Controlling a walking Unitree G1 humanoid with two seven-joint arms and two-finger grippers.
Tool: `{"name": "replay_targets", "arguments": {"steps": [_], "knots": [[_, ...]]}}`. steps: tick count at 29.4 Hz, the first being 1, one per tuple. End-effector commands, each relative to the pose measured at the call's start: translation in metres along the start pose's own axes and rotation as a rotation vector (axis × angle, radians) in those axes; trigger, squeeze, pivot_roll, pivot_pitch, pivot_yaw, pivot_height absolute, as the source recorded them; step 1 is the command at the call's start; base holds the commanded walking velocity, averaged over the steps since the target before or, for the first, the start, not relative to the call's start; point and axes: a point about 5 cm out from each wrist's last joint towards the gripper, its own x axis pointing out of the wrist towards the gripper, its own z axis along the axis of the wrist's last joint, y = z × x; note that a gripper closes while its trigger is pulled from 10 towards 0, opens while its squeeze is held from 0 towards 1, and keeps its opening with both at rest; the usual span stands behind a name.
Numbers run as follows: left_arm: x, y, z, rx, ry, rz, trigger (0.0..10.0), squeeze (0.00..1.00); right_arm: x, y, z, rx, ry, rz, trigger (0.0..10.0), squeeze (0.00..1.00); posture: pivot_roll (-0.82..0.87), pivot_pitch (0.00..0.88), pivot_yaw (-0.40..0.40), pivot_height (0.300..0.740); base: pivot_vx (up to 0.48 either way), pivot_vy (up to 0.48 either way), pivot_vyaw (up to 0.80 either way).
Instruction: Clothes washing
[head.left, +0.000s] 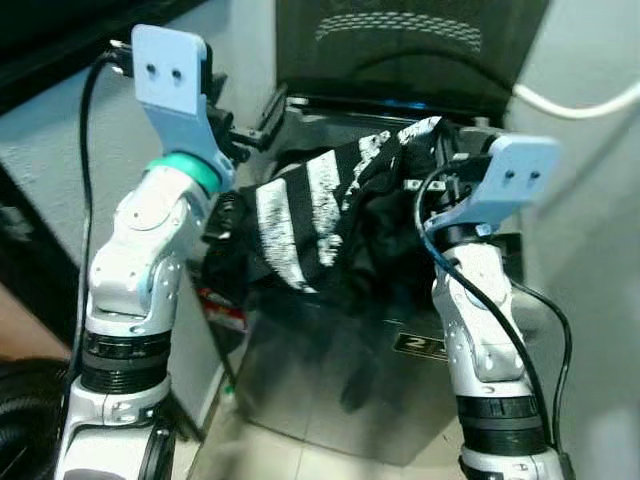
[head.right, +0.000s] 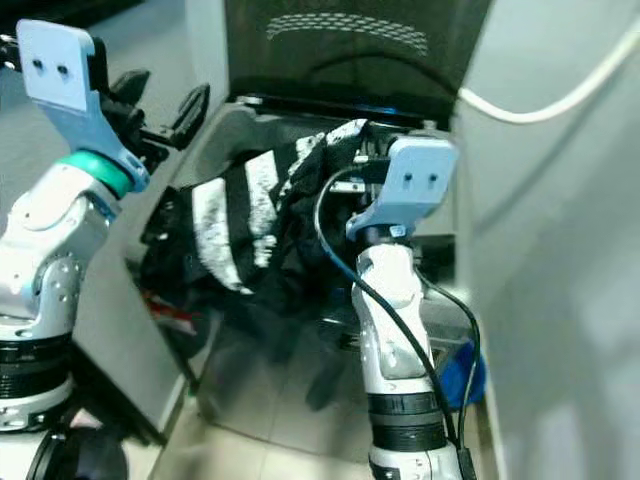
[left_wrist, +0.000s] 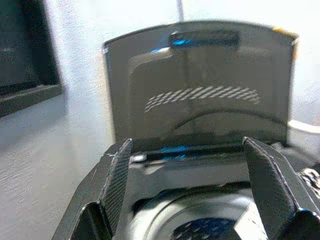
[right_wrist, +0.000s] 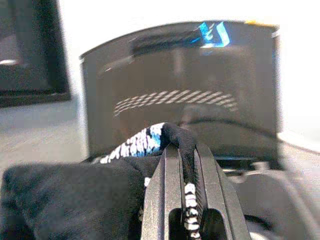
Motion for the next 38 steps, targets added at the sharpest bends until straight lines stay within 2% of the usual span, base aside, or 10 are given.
{"name": "replay_targets", "arguments": {"steps": [1,8,11,15,17,28,38], "knots": [[0.000,0.000,-0.001,0.010,0.000,0.004,10.0,0.00,0.001,0.003,0.004,0.015,-0.029,0.005,10.0,0.00,0.14,0.000,0.084,0.740,0.000,0.000,-0.80],[0.001,-0.001,-0.001,0.021,-0.007,0.007,10.0,0.00,0.002,0.007,0.007,0.008,-0.044,0.027,10.0,0.00,0.14,0.000,0.083,0.740,0.000,0.000,-0.80],[0.001,-0.001,0.000,0.027,-0.022,0.015,10.0,0.00,0.002,0.012,0.010,-0.009,-0.070,0.078,10.0,0.00,0.14,0.000,0.082,0.740,0.000,0.000,-0.54],[0.001,-0.004,-0.003,0.024,-0.023,0.033,10.0,0.00,0.002,0.029,0.016,-0.022,-0.119,0.210,10.0,0.00,0.14,0.000,0.072,0.740,0.461,0.000,0.00],[0.001,-0.005,-0.004,0.022,-0.022,0.033,10.0,0.00,0.001,0.031,0.017,-0.020,-0.124,0.226,10.0,0.00,0.14,0.000,0.070,0.740,0.461,0.000,0.00],[0.000,-0.006,-0.006,0.014,-0.018,0.036,10.0,0.00,0.001,0.028,0.013,-0.024,-0.107,0.213,10.0,0.00,0.13,0.000,0.065,0.740,0.454,0.000,0.00],[-0.001,-0.011,-0.008,0.003,-0.012,0.011,10.0,0.00,0.000,0.023,0.013,-0.037,-0.107,0.198,10.0,0.00,0.13,0.000,0.065,0.740,0.000,0.000,0.00]]}}
